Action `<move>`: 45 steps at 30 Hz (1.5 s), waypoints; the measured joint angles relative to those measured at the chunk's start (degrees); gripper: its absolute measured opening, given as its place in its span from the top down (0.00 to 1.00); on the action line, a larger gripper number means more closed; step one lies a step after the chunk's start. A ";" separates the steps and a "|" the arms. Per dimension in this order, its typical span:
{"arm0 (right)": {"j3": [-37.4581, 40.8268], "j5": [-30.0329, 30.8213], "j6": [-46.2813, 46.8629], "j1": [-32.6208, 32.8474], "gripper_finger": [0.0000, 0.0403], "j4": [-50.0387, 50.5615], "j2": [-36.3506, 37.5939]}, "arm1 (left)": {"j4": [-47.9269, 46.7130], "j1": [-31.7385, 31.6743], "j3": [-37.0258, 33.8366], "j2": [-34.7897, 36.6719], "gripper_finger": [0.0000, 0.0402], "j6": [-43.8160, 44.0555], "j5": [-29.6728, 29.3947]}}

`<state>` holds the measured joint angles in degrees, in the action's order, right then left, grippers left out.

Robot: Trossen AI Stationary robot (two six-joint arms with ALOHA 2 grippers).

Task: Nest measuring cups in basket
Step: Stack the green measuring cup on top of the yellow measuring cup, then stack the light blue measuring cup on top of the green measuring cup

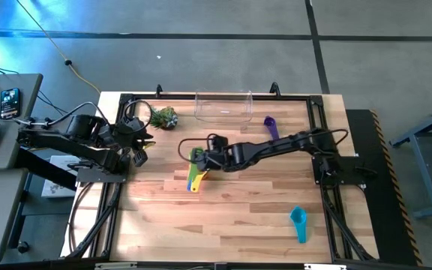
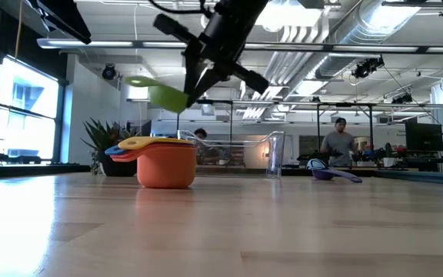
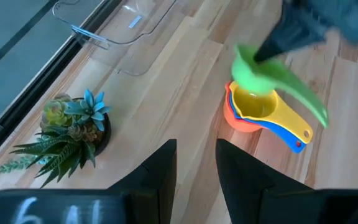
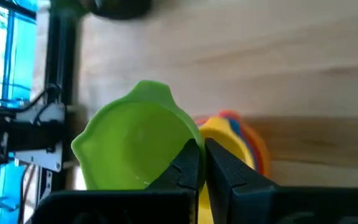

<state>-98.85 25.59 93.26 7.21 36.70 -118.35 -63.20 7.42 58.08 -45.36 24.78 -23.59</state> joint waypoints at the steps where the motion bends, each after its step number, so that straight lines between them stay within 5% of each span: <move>1: -0.85 -0.84 0.74 0.04 1.00 0.45 -1.05 | 0.02 0.00 0.00 0.00 0.74 0.00 0.00; 25: -4.48 -7.00 4.43 0.23 1.00 9.11 -6.13 | 0.01 0.00 0.00 0.00 0.74 -1.02 0.07; 35: -4.44 -6.96 4.39 0.18 0.88 8.99 -6.13 | 0.02 0.00 0.00 0.00 0.74 -1.01 0.07; 45: -4.54 -5.94 0.88 0.28 0.86 12.41 -5.42 | 0.02 0.00 0.00 0.00 0.74 -0.99 0.07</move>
<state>-103.39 19.65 94.14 7.49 49.11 -123.77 -63.18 7.42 58.08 -45.36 23.78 -23.53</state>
